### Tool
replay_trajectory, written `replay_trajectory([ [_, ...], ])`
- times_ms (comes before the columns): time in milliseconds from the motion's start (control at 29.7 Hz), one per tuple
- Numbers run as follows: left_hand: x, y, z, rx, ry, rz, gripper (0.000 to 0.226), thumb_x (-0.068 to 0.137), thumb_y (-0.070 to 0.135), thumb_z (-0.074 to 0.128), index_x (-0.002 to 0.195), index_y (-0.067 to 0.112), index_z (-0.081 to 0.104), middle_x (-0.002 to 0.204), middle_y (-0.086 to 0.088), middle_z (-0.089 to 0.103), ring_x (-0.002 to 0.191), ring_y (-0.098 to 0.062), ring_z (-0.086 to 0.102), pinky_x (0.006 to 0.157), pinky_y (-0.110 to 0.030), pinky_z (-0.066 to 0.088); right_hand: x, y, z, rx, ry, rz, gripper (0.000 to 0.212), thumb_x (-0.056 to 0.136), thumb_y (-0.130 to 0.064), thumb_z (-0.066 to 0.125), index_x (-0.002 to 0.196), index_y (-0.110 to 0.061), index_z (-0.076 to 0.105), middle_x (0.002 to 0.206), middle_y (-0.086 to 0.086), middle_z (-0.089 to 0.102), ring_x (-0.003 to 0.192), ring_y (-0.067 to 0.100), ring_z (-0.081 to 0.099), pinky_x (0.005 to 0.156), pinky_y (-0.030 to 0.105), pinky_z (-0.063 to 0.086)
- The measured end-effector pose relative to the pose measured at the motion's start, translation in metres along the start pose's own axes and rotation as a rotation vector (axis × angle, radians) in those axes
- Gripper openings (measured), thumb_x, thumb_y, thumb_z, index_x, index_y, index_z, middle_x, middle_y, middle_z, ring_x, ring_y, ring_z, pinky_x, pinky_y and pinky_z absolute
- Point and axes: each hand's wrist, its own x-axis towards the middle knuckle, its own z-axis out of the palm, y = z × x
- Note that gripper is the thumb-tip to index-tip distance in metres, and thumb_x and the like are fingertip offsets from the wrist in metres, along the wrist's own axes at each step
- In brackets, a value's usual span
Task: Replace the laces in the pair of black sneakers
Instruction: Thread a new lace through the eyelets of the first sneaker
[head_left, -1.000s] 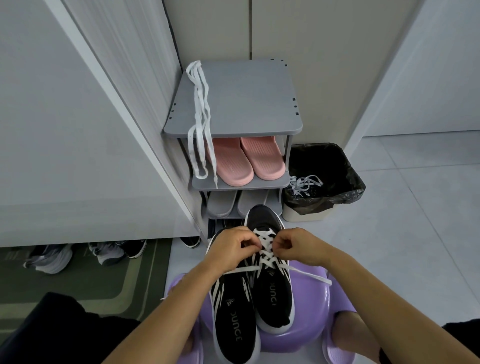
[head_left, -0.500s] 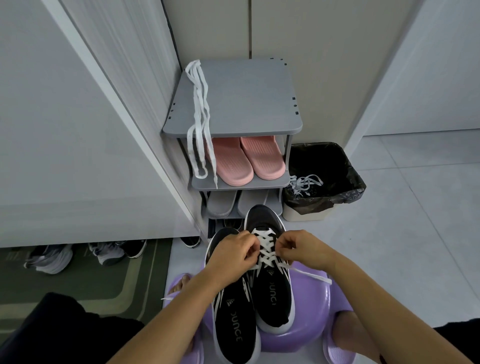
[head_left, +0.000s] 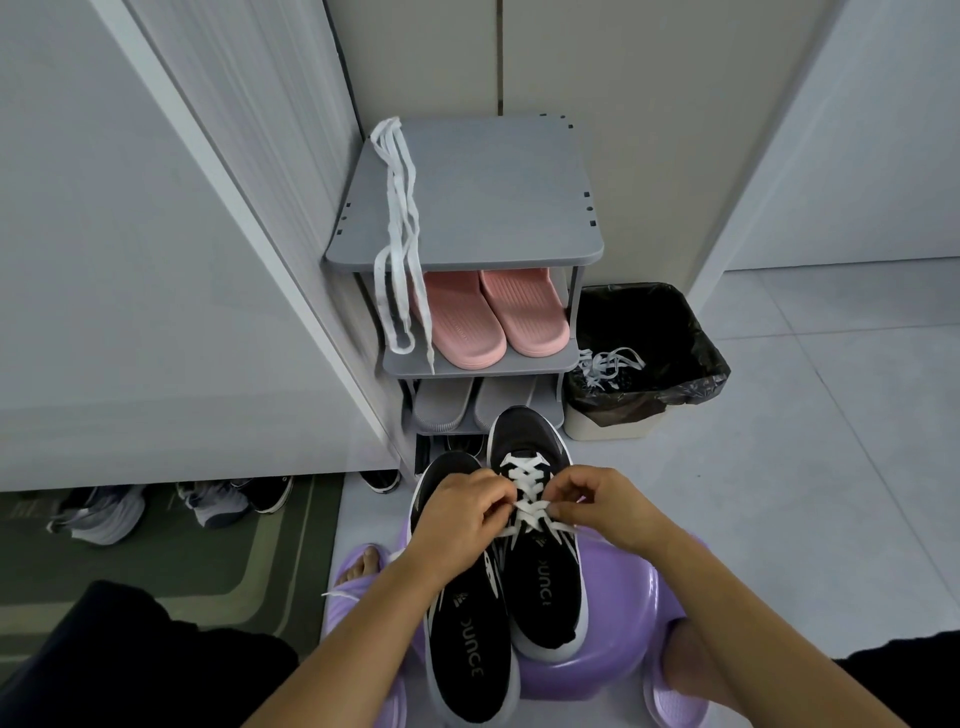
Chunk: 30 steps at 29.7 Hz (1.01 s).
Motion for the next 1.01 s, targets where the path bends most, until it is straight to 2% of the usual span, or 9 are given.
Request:
replay_trajectory([
  [135, -0.005, -0.002, 0.002, -0.183, 0.010, -0.067, 0.005, 0.084, 0.012, 0.060, 0.086, 0.008, 0.063, 0.081, 0.008, 0.056, 0.073, -0.008, 0.054, 0.067, -0.021, 0.044, 0.001, -0.004, -0.009, 0.007, -0.078, 0.044, 0.017, 0.082, 0.000, 0.067, 0.077, -0.016, 0.064, 0.061, -0.011, 0.059, 0.055, -0.004, 0.054, 0.063, 0.012, 0.045],
  [202, -0.003, -0.002, 0.001, -0.194, -0.003, -0.069, 0.009, 0.084, 0.012, 0.064, 0.092, 0.010, 0.063, 0.083, 0.013, 0.055, 0.075, -0.001, 0.054, 0.070, -0.015, 0.044, 0.004, -0.006, -0.010, 0.034, -0.112, 0.057, 0.015, 0.083, 0.001, 0.064, 0.080, -0.013, 0.063, 0.066, -0.005, 0.060, 0.056, -0.003, 0.055, 0.063, 0.012, 0.047],
  [270, 0.001, -0.003, 0.000, -0.109, -0.001, -0.003, 0.010, 0.083, 0.018, 0.063, 0.091, 0.013, 0.065, 0.080, 0.014, 0.055, 0.071, 0.000, 0.052, 0.072, -0.011, 0.038, 0.008, -0.008, -0.008, 0.035, -0.128, 0.068, 0.015, 0.086, 0.000, 0.062, 0.082, -0.014, 0.063, 0.069, -0.003, 0.060, 0.057, -0.003, 0.056, 0.064, 0.012, 0.047],
  [371, 0.002, 0.001, 0.001, 0.054, 0.011, 0.060, 0.013, 0.085, 0.026, 0.052, 0.082, 0.016, 0.060, 0.074, 0.009, 0.058, 0.065, -0.009, 0.051, 0.079, -0.022, 0.037, 0.009, -0.007, -0.009, 0.031, -0.159, 0.105, 0.012, 0.089, -0.005, 0.058, 0.085, -0.016, 0.063, 0.073, -0.003, 0.061, 0.063, 0.001, 0.056, 0.066, 0.014, 0.047],
  [506, 0.001, 0.012, 0.007, 0.126, 0.114, 0.015, 0.014, 0.082, 0.024, 0.044, 0.074, 0.015, 0.051, 0.064, 0.009, 0.053, 0.051, -0.010, 0.042, 0.068, -0.028, 0.043, 0.006, -0.002, -0.010, 0.076, -0.176, 0.155, 0.006, 0.092, -0.009, 0.055, 0.089, -0.012, 0.061, 0.077, -0.002, 0.058, 0.070, 0.007, 0.053, 0.067, 0.014, 0.047],
  [641, -0.001, 0.008, 0.002, -0.165, 0.023, -0.211, 0.011, 0.088, 0.018, 0.059, 0.079, 0.013, 0.058, 0.076, 0.008, 0.057, 0.066, -0.011, 0.053, 0.067, -0.020, 0.041, -0.003, 0.007, -0.003, 0.174, -0.013, 0.143, 0.005, 0.090, -0.008, 0.058, 0.092, -0.011, 0.061, 0.079, 0.002, 0.061, 0.074, 0.011, 0.056, 0.069, 0.016, 0.048],
  [775, -0.015, 0.012, -0.002, -0.551, 0.001, -0.394, 0.017, 0.087, 0.008, 0.061, 0.085, 0.024, 0.064, 0.088, 0.009, 0.065, 0.079, 0.005, 0.059, 0.076, -0.012, 0.046, -0.016, 0.012, 0.012, 0.289, 0.100, 0.086, 0.009, 0.083, 0.000, 0.064, 0.087, -0.008, 0.064, 0.078, 0.003, 0.064, 0.074, 0.012, 0.058, 0.072, 0.016, 0.051],
  [877, -0.017, 0.016, 0.004, -0.637, 0.015, -0.430, 0.021, 0.084, 0.006, 0.065, 0.085, 0.027, 0.065, 0.091, 0.002, 0.065, 0.077, 0.005, 0.061, 0.078, -0.014, 0.049, -0.021, 0.014, 0.026, 0.359, 0.288, 0.065, 0.012, 0.079, 0.003, 0.068, 0.077, -0.006, 0.060, 0.068, 0.002, 0.061, 0.064, 0.011, 0.055, 0.063, 0.014, 0.048],
  [1011, -0.015, 0.016, 0.005, -0.692, 0.028, -0.465, 0.017, 0.081, 0.006, 0.068, 0.079, 0.023, 0.066, 0.093, -0.006, 0.064, 0.081, -0.008, 0.060, 0.081, -0.020, 0.051, -0.024, 0.015, 0.035, 0.383, 0.303, 0.059, 0.011, 0.080, 0.001, 0.068, 0.078, -0.010, 0.069, 0.069, -0.003, 0.066, 0.062, 0.001, 0.059, 0.064, 0.012, 0.049],
])
